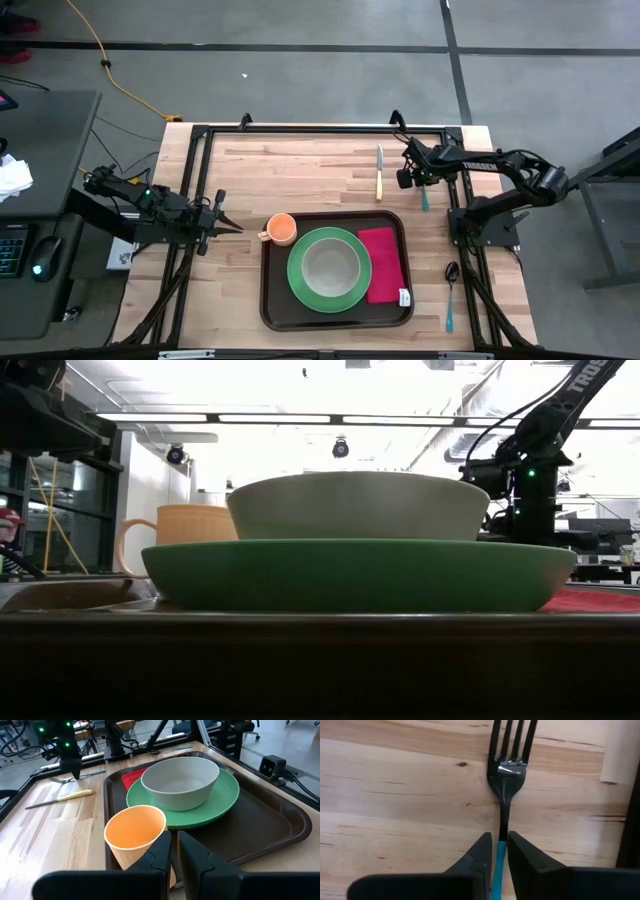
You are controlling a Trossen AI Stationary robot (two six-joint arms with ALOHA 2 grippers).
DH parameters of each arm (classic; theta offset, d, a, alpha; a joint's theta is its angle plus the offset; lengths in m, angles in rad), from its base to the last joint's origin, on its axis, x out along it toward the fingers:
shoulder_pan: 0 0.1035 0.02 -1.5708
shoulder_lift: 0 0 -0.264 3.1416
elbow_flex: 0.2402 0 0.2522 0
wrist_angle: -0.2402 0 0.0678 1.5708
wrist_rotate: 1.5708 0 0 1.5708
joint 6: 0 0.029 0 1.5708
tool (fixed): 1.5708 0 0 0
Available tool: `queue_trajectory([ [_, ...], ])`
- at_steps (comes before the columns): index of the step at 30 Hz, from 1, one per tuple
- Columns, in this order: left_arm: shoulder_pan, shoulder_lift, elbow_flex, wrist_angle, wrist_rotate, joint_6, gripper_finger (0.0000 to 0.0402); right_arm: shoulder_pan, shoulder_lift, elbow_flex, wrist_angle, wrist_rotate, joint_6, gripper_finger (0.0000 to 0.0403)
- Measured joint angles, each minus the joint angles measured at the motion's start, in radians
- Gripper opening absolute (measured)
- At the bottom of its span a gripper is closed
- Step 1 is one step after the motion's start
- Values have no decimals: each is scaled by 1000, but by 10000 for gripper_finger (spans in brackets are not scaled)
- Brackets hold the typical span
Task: Set up tray
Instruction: Put the blue fork on the red napkin on the brown serving tray
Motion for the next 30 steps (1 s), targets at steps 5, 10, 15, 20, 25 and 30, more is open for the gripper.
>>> queue_trajectory([
  [5,0,0,0,-1,0,0,62,1,1,-2,6,-2,0,18],
  [10,0,0,0,-2,0,0,62,2,2,-2,6,-2,-1,3],
  [15,0,0,0,-2,0,1,62,2,2,-2,4,-4,-1,3],
  [20,0,0,0,-9,0,1,62,2,6,44,-58,-9,-2,2],
  [25,0,0,0,-10,0,2,62,4,9,129,-119,-33,-25,1],
  [30,0,1,0,-21,0,3,62,4,7,195,-187,-29,-23,1],
])
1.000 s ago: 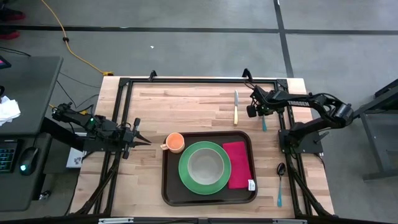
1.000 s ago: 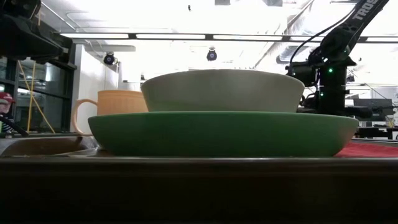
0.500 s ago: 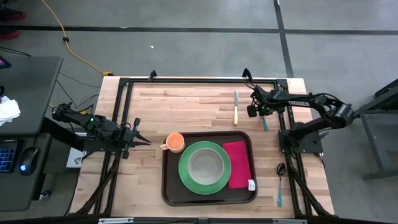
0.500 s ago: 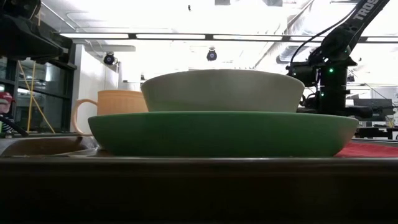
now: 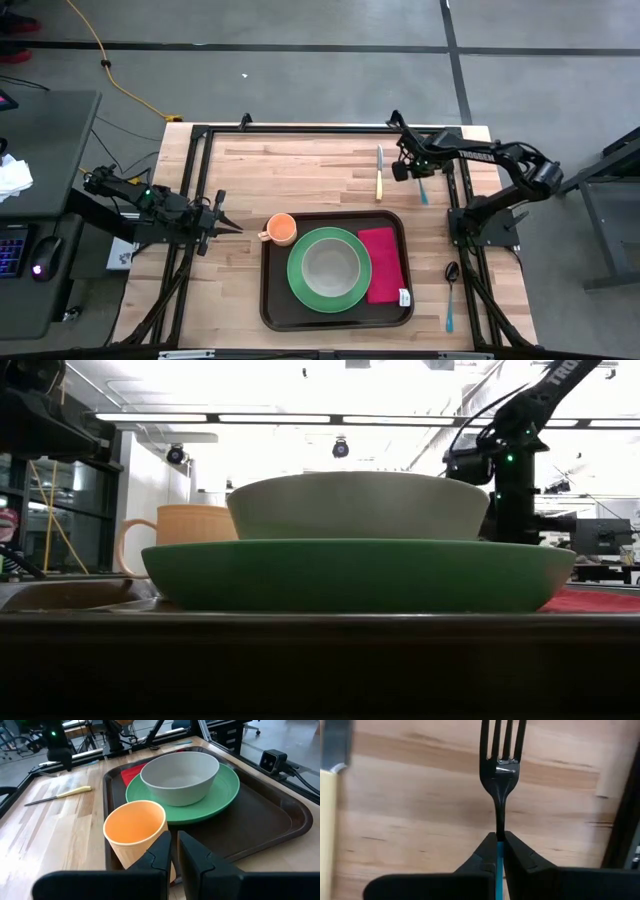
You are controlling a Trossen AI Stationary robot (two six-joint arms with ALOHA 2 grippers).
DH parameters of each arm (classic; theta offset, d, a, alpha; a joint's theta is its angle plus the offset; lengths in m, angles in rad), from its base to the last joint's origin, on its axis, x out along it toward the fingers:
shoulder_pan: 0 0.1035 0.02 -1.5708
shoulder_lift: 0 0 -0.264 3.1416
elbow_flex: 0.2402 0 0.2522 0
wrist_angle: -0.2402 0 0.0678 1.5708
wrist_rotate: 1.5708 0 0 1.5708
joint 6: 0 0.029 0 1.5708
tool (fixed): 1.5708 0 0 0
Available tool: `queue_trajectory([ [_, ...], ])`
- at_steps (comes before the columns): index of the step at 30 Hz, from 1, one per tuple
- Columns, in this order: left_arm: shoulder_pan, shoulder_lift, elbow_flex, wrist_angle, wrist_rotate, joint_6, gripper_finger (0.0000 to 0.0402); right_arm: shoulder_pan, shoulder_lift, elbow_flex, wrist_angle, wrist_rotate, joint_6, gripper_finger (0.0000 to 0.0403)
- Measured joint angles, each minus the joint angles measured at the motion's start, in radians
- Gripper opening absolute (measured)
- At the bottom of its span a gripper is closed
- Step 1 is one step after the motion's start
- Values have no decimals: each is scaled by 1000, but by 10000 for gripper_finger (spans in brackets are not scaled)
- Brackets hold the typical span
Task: Set up tray
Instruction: Put the blue fork on the red napkin on the brown serving tray
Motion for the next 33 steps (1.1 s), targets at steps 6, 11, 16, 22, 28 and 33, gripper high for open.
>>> queue_trajectory([
  [6,0,0,0,-14,0,0,62,18,-1,80,-111,-7,29,1],
  [11,0,0,0,-15,0,13,62,80,-2,142,-192,-3,91,0],
  [16,0,0,0,-15,0,25,62,164,-2,187,-249,-4,169,0],
  [22,0,0,0,-15,0,32,62,265,-3,214,-300,-13,274,0],
  [28,0,0,0,-15,0,35,62,359,-3,235,-319,-38,380,0],
  [33,0,0,0,-15,0,53,62,437,-3,240,-319,-63,476,0],
])
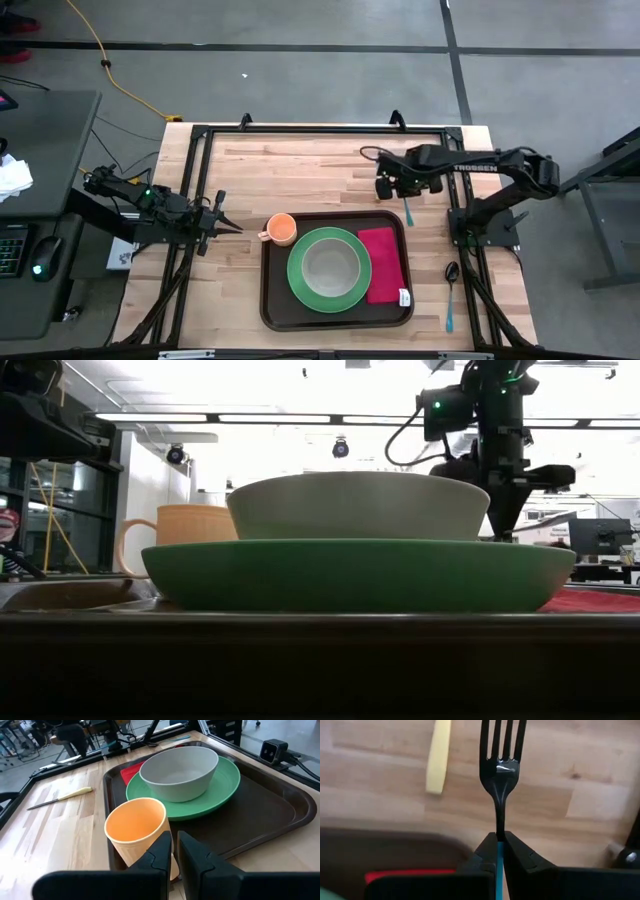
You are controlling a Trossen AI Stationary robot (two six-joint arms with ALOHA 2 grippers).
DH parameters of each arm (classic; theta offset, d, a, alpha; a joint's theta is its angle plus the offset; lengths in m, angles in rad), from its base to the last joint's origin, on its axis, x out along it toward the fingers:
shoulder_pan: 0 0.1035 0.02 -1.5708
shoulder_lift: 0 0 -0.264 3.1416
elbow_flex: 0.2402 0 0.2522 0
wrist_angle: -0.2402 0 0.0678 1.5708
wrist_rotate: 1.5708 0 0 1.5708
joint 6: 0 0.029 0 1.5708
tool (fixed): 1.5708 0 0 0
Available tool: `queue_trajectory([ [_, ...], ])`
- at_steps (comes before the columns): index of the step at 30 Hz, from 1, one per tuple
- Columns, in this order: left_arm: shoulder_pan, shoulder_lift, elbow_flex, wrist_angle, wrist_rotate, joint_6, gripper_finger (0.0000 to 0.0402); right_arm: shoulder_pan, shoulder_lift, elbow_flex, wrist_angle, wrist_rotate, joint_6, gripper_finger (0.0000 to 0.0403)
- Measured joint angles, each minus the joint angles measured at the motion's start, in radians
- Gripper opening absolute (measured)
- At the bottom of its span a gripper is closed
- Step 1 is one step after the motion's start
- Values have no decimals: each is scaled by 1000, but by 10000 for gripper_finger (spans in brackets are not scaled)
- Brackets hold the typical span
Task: Set up tray
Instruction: Put the blue fork on the red napkin on the brown serving tray
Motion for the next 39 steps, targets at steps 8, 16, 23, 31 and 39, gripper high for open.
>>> queue_trajectory([
  [8,0,0,0,0,0,9,62,117,0,0,1,-35,145,0],
  [16,0,0,0,1,0,19,62,231,0,0,12,-66,288,0],
  [23,0,0,0,2,0,34,62,303,-1,0,55,-77,377,0],
  [31,0,0,0,2,0,34,62,368,-1,0,165,-97,442,0],
  [39,0,0,0,2,0,34,62,434,-1,0,185,-109,497,0],
])
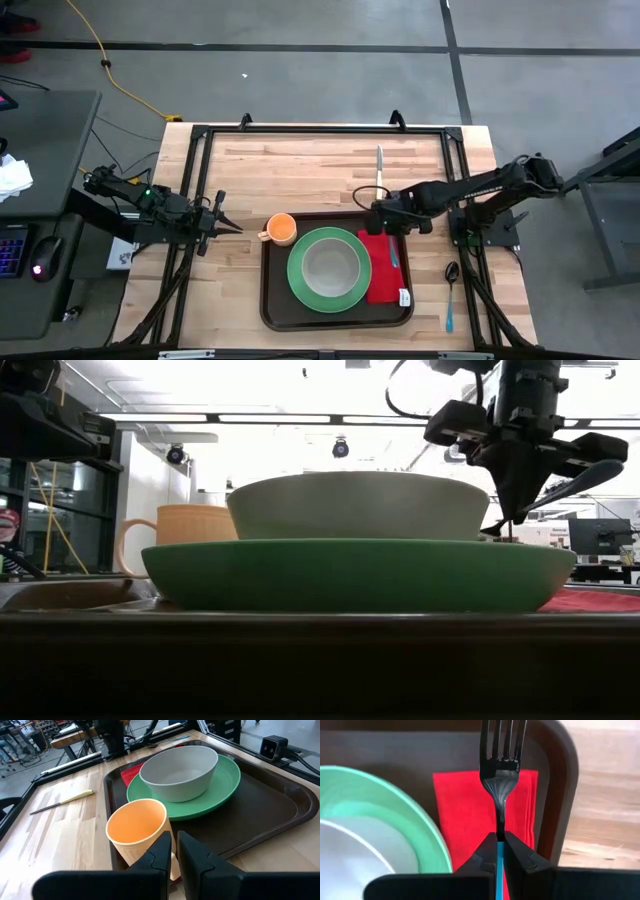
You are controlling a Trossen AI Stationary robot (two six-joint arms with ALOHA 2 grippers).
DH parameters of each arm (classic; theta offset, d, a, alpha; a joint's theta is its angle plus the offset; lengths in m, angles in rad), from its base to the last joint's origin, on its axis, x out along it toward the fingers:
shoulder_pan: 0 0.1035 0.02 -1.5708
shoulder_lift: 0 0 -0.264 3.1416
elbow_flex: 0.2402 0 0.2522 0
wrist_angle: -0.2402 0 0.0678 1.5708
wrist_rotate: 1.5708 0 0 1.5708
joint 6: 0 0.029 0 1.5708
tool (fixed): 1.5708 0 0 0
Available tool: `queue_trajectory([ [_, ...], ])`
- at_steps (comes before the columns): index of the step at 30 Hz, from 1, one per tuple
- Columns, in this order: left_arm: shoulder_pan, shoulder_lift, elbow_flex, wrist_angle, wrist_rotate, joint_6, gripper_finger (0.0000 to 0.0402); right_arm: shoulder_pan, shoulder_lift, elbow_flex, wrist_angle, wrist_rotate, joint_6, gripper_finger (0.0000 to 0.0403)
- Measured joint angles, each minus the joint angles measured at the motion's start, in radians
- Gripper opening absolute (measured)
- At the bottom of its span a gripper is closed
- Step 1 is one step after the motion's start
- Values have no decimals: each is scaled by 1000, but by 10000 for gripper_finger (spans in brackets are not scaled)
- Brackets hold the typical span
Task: Set up tray
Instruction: Put the blue fork on the red napkin on the brown serving tray
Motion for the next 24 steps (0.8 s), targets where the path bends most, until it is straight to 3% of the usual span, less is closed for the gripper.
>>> queue_trajectory([
  [18,0,0,0,-6,9,28,62,153,0,0,122,-4,190,0],
  [24,0,0,0,-6,71,27,62,159,44,1,176,-46,211,0],
])
